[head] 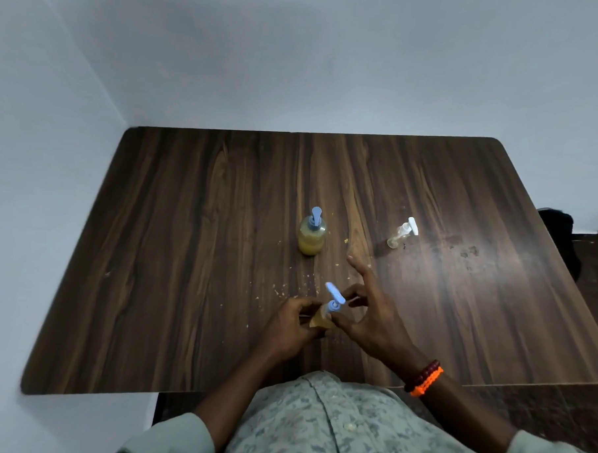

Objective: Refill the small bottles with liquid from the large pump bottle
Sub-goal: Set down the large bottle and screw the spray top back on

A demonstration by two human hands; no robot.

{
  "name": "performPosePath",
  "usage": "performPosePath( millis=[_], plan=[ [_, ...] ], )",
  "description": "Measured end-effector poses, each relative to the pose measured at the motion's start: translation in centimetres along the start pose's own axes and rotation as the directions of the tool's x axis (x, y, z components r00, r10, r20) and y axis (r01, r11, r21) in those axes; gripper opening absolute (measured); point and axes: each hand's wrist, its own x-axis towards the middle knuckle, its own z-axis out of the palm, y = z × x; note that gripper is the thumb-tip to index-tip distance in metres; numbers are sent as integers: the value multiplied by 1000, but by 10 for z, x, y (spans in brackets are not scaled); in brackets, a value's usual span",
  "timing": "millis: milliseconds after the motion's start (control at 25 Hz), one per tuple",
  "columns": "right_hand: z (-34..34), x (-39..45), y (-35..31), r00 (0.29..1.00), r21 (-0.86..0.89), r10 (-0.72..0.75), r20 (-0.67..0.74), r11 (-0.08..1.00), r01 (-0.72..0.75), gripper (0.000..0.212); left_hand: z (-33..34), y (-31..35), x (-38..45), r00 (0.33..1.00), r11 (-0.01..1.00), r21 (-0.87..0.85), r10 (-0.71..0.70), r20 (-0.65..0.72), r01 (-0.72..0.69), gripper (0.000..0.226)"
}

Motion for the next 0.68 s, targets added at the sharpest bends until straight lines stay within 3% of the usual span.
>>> performPosePath(
  millis=[160,360,520,680],
  plan=[
    [7,-1,-8,999,27,30,-33,999,-29,111,1,4,0,1000,999,-46,-15,4,16,30],
    [4,-3,-4,999,57,11,-46,998,-8,107,0,0,0,1000,1000,-24,5,4,-5,38],
    [8,-4,-10,999,40,32,-40,999,-31,123,0,-2,-1,1000,998,-57,3,10,-2,35],
    [5,-7,-2,1000,57,-9,-8,998,9,109,-2,-5,-1,1000,999,-28,19,-10,-19,43]
  ],
)
